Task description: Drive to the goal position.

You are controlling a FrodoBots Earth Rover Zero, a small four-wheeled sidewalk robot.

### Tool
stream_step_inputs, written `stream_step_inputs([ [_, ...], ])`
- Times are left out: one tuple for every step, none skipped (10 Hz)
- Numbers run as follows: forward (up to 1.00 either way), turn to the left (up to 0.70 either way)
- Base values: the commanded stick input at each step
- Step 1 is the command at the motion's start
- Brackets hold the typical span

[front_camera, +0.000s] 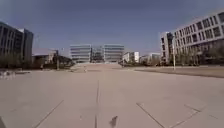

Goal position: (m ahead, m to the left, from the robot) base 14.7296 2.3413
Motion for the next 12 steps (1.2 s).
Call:
stream_step_inputs([
  [0.7,0.0],
  [0.7,0.0],
  [0.7,0.0],
  [0.7,0.0],
  [0.7,0.0],
  [0.7,0.0],
  [0.7,0.0],
  [0.7,0.0],
  [0.7,0.0],
  [0.7,0.0],
  [0.7,0.0],
  [0.7,0.0],
])
